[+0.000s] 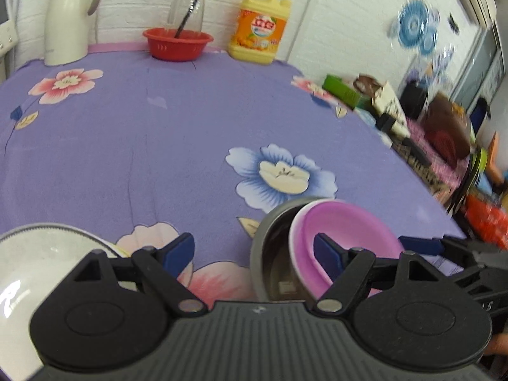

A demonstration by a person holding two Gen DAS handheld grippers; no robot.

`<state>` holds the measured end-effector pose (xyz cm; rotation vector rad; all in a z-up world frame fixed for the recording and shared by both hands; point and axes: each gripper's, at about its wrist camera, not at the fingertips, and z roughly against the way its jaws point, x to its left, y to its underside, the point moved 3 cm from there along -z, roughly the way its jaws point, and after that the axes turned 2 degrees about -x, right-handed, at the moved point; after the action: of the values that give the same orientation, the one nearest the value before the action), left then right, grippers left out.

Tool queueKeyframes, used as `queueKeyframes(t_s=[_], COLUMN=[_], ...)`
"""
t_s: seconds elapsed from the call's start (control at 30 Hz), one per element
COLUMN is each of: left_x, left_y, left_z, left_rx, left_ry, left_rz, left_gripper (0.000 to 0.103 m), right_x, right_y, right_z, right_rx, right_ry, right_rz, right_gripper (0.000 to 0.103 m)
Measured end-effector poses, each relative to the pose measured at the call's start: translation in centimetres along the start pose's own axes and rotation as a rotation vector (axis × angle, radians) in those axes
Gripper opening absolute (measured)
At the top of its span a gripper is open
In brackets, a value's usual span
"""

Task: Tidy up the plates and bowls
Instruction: 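Lower the pink bowl into the white bowl with the right gripper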

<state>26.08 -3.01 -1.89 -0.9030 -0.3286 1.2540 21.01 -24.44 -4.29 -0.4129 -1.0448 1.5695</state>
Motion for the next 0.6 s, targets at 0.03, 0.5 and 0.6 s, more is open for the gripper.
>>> queueKeyframes(t_s=[0.03, 0.5, 0.6], left_x=[0.0, -0.7, -1.1], left_y=[-0.1, -0.4, -0.5], left_z=[-0.3, -3.4, -3.5], left_rx=[0.013, 0.120, 0.129], left_ry=[-0.004, 0.004, 0.038], left_rz=[-0.022, -0.126, -0.144], left_gripper=[0.078, 0.079, 0.079], right_x=[0.0, 1.2, 1.5], right_y=[0.2, 0.4, 0.5], right_z=[-0.4, -2.6, -2.7], right_rx=[0.013, 0.069, 0.074], right_ry=[0.007, 0.126, 0.138], right_rz=[-0.006, 0.026, 0.043], right_gripper=[0.103, 0.103, 0.103])
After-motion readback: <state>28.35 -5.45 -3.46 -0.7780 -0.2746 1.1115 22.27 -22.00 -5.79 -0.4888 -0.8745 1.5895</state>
